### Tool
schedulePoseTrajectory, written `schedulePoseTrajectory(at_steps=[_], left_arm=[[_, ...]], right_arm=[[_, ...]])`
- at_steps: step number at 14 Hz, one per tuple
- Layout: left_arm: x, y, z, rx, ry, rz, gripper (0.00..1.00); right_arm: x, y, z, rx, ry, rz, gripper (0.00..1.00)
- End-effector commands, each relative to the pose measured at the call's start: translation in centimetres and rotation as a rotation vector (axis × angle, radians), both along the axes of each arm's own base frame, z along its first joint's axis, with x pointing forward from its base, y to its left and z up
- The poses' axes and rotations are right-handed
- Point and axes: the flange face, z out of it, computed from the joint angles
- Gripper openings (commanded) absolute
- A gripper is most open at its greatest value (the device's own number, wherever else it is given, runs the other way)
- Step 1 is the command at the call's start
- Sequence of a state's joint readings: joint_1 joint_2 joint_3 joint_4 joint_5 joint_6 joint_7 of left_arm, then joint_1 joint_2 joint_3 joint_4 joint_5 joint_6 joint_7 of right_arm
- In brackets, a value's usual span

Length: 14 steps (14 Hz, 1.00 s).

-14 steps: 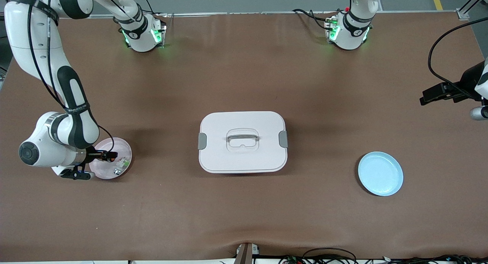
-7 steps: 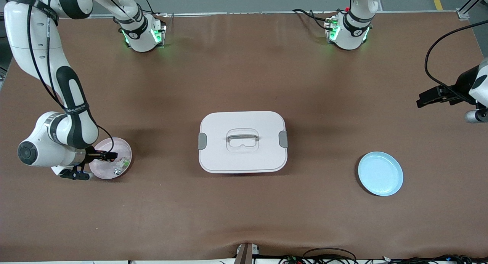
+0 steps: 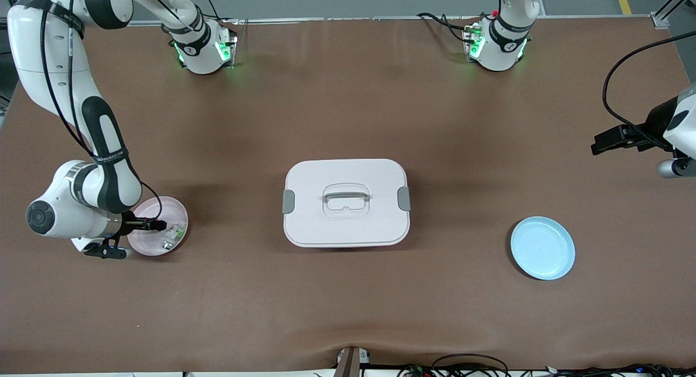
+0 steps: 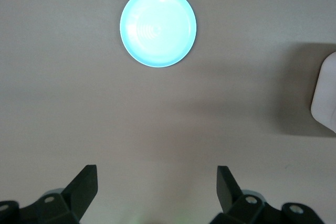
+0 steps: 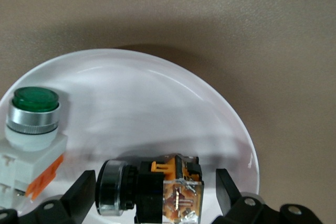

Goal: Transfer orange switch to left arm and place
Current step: 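Lower the right gripper and grasp the orange-and-black switch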

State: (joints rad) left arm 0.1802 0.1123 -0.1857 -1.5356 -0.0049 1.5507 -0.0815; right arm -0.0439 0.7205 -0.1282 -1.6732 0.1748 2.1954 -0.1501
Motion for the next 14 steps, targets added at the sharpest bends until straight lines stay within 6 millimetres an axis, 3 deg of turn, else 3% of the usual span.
schedulePoseTrajectory(at_steps=[1,4,7,9,14], left_arm=[[0.1,-0.1,-0.7,-0.002,-0.022,0.006,1.00],[0.5,-0.2,-0.9,-0.003,-0.039,0.005,1.00],[0.5,-0.1,-0.9,-0.003,-0.040,0.007,1.00],[0.4,0.2,-0.6,-0.002,-0.045,0.013,1.00],[0.1,1.2,-0.5,-0.001,-0.045,0.031,1.00]], right_arm=[[0.0,-0.1,-0.2,0.010,-0.008,-0.013,0.96],[0.0,0.1,-0.2,0.008,-0.006,-0.008,0.62],[0.0,0.1,0.0,0.003,-0.003,0.005,0.40],[0.2,0.3,0.6,0.005,0.001,0.018,0.32],[0.9,0.5,4.6,0.041,0.098,0.032,0.31]])
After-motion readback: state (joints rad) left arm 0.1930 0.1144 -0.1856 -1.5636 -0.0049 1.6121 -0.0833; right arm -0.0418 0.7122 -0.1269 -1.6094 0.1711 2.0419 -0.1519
